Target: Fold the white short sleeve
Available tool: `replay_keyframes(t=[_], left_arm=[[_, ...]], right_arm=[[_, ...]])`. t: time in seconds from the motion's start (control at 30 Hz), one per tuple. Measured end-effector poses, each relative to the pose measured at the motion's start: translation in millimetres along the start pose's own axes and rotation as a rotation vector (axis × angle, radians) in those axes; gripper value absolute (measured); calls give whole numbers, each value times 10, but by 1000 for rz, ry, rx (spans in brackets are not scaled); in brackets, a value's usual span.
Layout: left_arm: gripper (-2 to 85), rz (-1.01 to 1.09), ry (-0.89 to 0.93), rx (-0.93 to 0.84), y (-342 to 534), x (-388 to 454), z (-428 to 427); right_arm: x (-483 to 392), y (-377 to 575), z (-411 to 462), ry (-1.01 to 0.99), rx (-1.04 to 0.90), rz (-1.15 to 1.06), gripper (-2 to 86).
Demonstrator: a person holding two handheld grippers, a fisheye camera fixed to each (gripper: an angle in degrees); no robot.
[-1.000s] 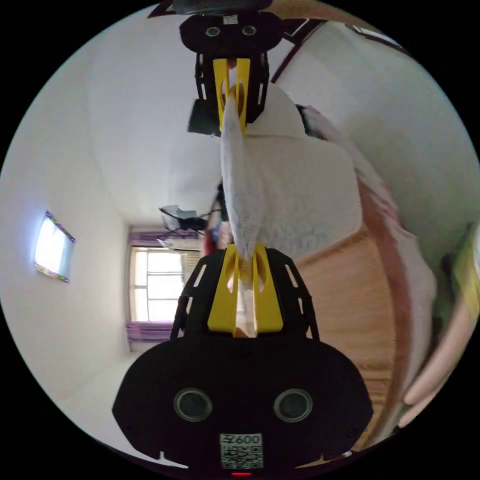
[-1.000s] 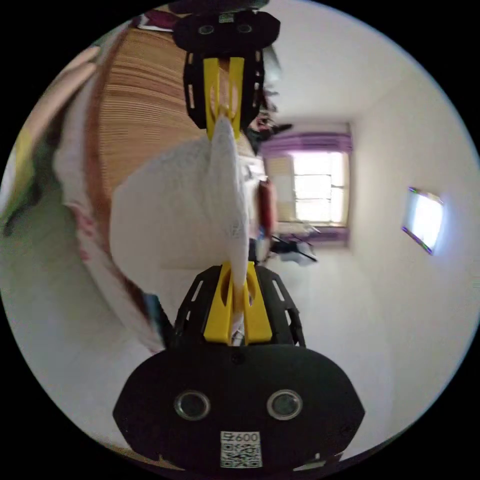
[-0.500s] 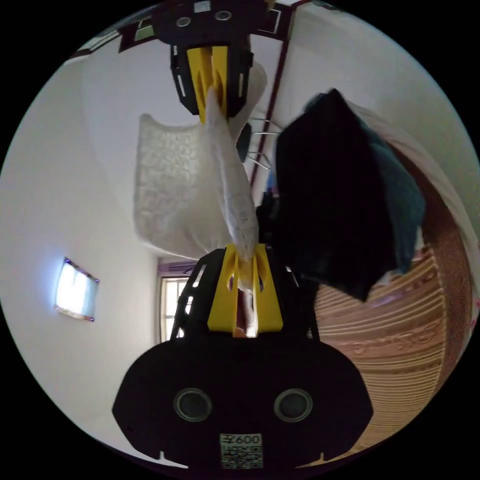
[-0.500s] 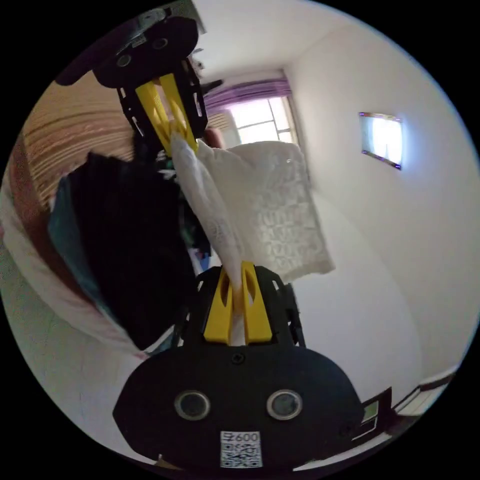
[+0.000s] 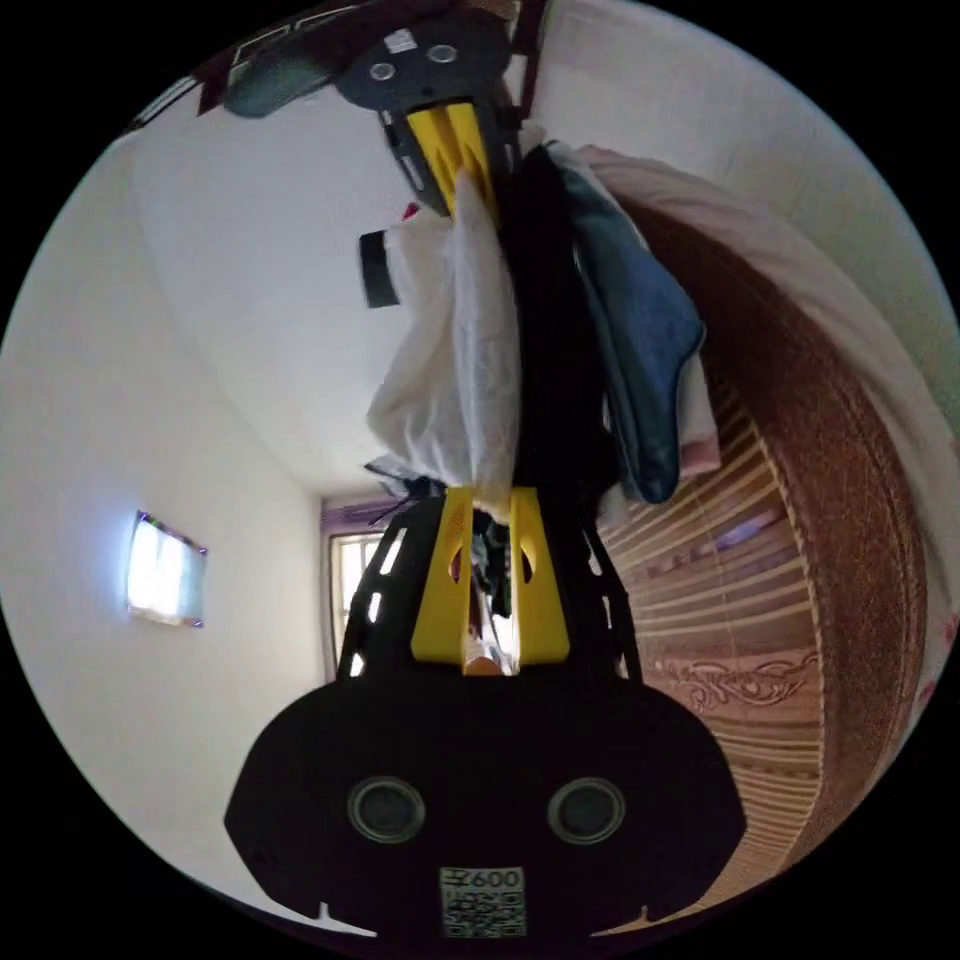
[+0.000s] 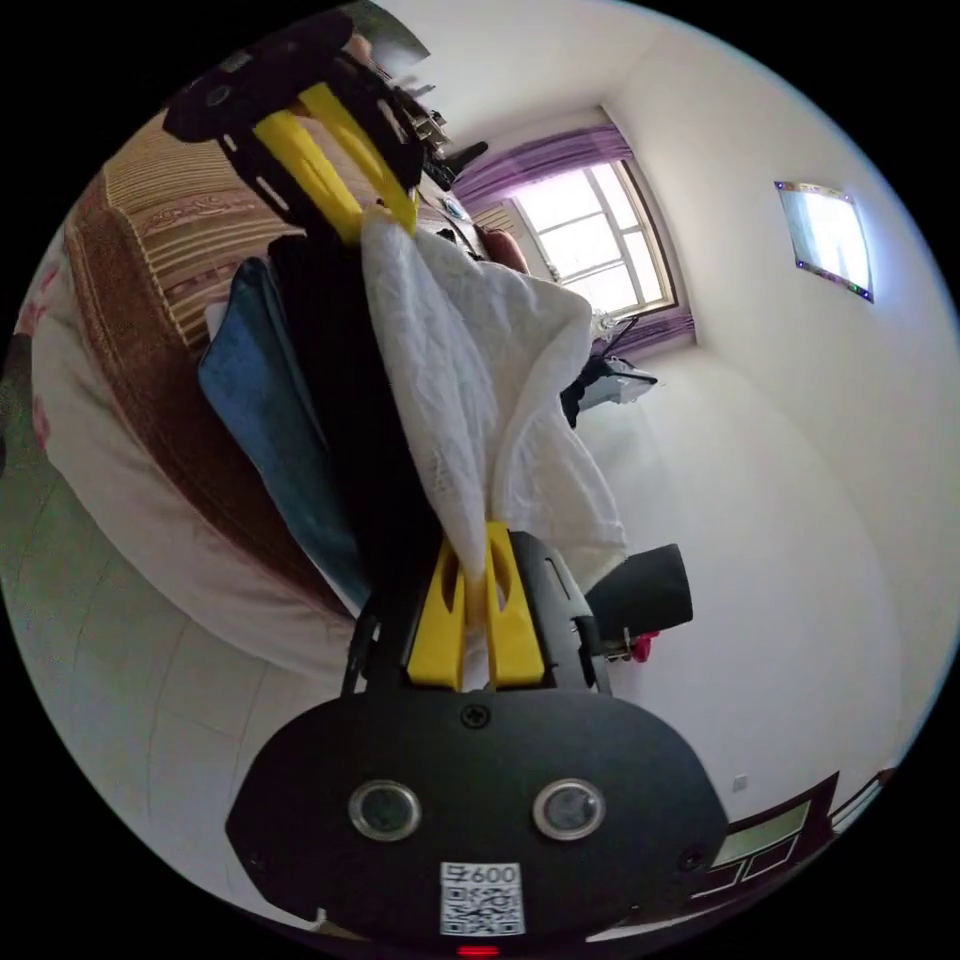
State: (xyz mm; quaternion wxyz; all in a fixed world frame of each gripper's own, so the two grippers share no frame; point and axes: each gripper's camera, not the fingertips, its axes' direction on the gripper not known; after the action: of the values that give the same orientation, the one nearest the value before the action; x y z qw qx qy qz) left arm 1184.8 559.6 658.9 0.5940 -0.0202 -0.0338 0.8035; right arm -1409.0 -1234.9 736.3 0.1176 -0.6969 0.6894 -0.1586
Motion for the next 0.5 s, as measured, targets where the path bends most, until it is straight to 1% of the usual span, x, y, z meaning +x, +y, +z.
replay_keyframes(t=[0.03,0.07,0.1,0.17,0.2,0.27,0.3,0.37,0.4,0.43,0.47,0.5], left_arm=[[16,-117,1,-68,351,-201,-67],[17,-225,47,-132,828,-403,-169],[17,-273,75,-152,1111,-495,-243],[16,-400,154,-185,2409,-767,-650],[15,-425,148,-213,2752,-822,-757],[12,-468,99,-371,4107,-997,-1192],[12,-482,83,-412,4453,-1045,-1318],[12,-566,72,-594,5807,-1267,-1837],[12,-593,72,-641,6131,-1325,-1971],[12,-650,61,-729,6746,-1438,-2255],[12,-710,47,-799,7290,-1540,-2547],[12,-743,40,-827,7545,-1587,-2702]], right_arm=[[-27,-26,-33,19,-14,-11,-3],[-71,-60,-80,57,-30,-34,0],[-92,-81,-103,80,-43,-41,3],[-127,-174,-208,164,-112,-57,36],[-121,-192,-258,175,-118,-52,48],[-97,-222,-500,193,-141,-47,82],[-98,-220,-573,199,-137,-46,87],[-149,-194,-905,202,-138,-74,97],[-167,-184,-998,195,-136,-84,97],[-192,-149,-1201,184,-124,-101,98],[-170,-119,-1407,204,-116,-76,93],[-138,-126,-1520,221,-115,-37,90]])
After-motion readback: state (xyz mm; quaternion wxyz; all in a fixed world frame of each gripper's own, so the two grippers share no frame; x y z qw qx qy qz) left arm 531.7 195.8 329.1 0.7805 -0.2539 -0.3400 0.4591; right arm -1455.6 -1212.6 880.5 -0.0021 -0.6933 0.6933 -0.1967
